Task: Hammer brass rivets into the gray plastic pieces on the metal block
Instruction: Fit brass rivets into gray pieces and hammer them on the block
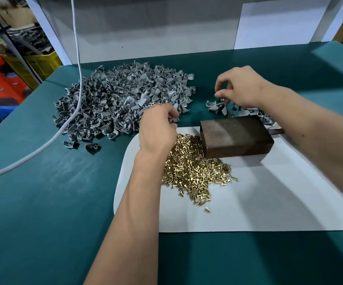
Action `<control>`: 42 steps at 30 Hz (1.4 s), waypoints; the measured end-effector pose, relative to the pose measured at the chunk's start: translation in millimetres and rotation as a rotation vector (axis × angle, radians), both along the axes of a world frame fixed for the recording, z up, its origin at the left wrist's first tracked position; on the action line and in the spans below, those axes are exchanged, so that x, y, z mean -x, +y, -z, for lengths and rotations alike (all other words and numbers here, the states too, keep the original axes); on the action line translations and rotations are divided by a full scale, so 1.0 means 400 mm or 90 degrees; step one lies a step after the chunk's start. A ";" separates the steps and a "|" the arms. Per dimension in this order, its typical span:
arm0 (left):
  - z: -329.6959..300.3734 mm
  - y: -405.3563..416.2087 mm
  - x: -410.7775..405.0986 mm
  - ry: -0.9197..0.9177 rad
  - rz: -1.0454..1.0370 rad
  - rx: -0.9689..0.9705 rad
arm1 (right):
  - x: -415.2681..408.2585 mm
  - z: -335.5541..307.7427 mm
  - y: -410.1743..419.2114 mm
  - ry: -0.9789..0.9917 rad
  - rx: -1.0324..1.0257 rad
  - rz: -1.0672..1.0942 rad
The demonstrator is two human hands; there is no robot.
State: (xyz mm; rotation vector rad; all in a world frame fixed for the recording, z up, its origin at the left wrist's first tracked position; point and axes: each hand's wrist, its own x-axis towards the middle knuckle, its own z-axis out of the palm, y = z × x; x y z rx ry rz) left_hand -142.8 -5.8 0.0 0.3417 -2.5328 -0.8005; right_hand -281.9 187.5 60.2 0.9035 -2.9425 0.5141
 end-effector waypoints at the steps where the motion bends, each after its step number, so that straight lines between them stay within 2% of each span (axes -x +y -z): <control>1: 0.001 -0.001 0.001 -0.006 0.006 -0.009 | -0.001 -0.003 -0.001 0.014 -0.012 -0.002; 9: 0.006 -0.010 0.009 -0.006 -0.016 -0.073 | 0.006 -0.015 -0.032 0.035 -0.112 0.021; 13: 0.002 -0.007 0.005 0.000 -0.016 -0.083 | 0.016 -0.013 -0.041 0.084 -0.151 0.093; 18: 0.000 -0.008 0.006 0.006 -0.028 -0.062 | 0.023 -0.003 -0.023 0.055 -0.172 0.156; 21: 0.001 -0.005 0.008 0.007 -0.027 -0.066 | 0.031 -0.002 -0.012 -0.013 -0.116 0.159; 25: -0.001 0.000 0.009 0.010 -0.014 -0.059 | 0.014 0.001 0.003 -0.291 0.219 0.178; 28: -0.010 0.011 0.004 0.014 -0.018 -0.050 | -0.002 0.008 0.016 -0.427 0.330 0.176; 34: -0.047 0.045 0.009 0.068 -0.018 -0.011 | -0.022 0.023 0.044 -0.464 0.377 0.171; 39: -0.073 0.100 0.090 -0.032 0.100 0.024 | -0.010 0.028 0.067 -0.388 0.425 0.231; 42: -0.089 0.124 0.152 -0.116 0.178 0.088 | -0.004 0.031 0.072 -0.307 0.367 0.237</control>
